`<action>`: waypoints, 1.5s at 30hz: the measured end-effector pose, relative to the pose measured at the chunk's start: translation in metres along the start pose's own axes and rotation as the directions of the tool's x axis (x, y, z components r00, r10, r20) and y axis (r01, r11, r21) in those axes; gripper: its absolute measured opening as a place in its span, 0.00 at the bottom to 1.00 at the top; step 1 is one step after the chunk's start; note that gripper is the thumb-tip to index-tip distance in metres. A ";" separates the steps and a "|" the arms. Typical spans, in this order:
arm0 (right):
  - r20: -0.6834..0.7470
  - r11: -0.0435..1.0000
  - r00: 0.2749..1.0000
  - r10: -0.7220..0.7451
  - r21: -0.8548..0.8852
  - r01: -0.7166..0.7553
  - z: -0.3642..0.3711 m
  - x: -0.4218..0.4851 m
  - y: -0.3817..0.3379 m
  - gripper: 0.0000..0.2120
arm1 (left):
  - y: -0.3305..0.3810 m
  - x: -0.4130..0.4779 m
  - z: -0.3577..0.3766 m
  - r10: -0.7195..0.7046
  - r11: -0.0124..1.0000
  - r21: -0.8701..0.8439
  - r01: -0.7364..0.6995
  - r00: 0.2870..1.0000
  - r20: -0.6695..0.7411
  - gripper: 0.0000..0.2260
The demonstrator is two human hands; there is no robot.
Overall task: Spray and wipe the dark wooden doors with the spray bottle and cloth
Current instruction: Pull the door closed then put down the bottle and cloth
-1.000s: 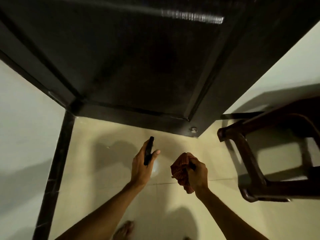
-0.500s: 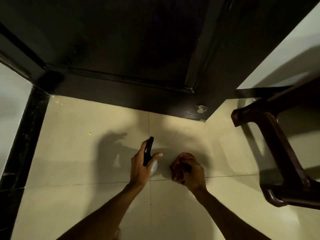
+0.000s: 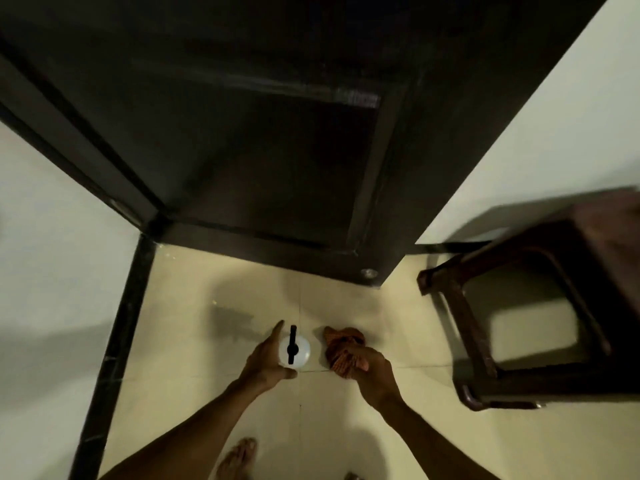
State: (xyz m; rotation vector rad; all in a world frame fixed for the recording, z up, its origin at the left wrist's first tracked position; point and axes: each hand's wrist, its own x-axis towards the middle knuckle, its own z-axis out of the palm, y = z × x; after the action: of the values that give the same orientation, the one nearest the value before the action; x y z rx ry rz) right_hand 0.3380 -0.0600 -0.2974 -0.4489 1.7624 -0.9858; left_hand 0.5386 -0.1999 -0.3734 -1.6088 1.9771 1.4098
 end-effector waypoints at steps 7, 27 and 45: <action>-0.017 0.976 0.993 -0.116 -0.188 0.111 -0.063 -0.152 -0.204 0.16 | 0.253 -0.187 -0.147 0.282 0.948 -0.086 -0.308 0.933 -0.225 0.31; -0.314 0.855 0.797 -0.516 -0.123 0.504 -0.173 -0.269 -0.445 0.16 | 0.633 -0.389 -0.262 0.127 0.704 -0.551 -0.448 0.843 -0.523 0.34; -0.426 0.880 0.795 -0.431 -0.005 0.475 -0.189 -0.166 -0.512 0.22 | 0.673 -0.279 -0.297 0.163 0.623 -0.679 -0.389 0.913 -0.374 0.34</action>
State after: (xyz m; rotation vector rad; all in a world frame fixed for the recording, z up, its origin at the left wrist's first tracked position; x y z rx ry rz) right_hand 0.1608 -0.1726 0.2330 -0.6536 2.0140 -1.6069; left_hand 0.1816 -0.2976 0.3207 -1.9370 1.9714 2.5030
